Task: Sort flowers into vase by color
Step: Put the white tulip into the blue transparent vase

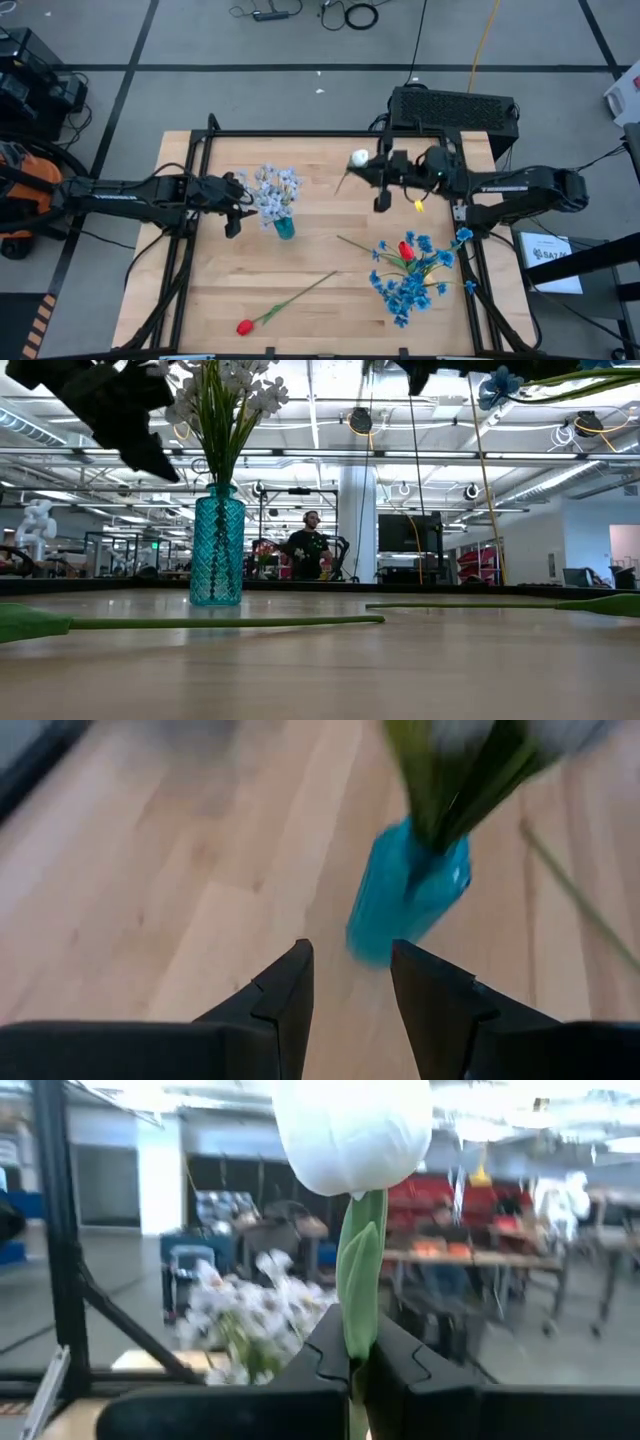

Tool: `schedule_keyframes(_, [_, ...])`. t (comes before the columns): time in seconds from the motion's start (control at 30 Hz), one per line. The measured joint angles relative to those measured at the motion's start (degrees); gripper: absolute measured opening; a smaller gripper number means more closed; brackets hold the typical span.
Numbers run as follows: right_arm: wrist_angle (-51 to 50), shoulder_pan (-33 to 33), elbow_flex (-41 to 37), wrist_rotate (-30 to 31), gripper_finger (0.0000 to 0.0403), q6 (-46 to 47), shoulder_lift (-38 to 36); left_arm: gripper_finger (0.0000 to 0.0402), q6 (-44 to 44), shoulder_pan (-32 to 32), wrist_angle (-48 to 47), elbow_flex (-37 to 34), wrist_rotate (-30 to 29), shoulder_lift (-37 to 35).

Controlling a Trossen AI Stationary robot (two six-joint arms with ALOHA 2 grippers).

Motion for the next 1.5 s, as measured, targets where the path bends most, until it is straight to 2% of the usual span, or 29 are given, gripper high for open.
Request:
schedule_keyframes(0.1, [10.25,2.69,0.02,0.16,0.0,-0.7,5.32,0.0141,1.26,-0.02,3.73,0.02,0.0,0.0])
schedule_keyframes(0.33, [31.93,7.28,0.02,1.69,0.0,-0.11,17.27,0.0141,0.85,-0.01,4.04,0.02,0.62,0.02])
schedule_keyframes(0.4, [34.46,8.34,0.02,3.4,0.0,-0.05,18.92,0.0141,0.85,-0.02,4.04,0.02,0.66,0.02])
schedule_keyframes(0.53, [34.83,9.91,0.16,5.87,0.0,-0.17,20.33,0.0141,1.4,-0.02,4.06,0.02,0.64,0.02])
schedule_keyframes(0.7, [32.98,10.63,3.47,5.89,0.0,-1.49,21.06,0.0141,5.41,0.04,4.22,0.02,-0.44,0.04])
schedule_keyframes(1.0, [18.31,11.27,10.73,5.53,0.0,-1.55,21.01,0.0141,5.77,0.04,5.68,0.02,-0.59,0.04])
schedule_keyframes(1.27, [18.42,11.86,12.42,5.6,0.0,-2.14,21.35,0.0141,5.77,0.04,5.64,0.02,-0.61,0.07])
schedule_keyframes(1.4, [25.08,12.35,12.63,5.78,0.0,-1.31,25.45,0.0141,5.77,0.04,5.64,0.02,-0.63,0.07])
schedule_keyframes(1.5, [26.12,12.38,14.75,5.88,0.0,-1.38,29.63,0.0141,5.77,0.04,5.64,0.02,-0.66,0.07])
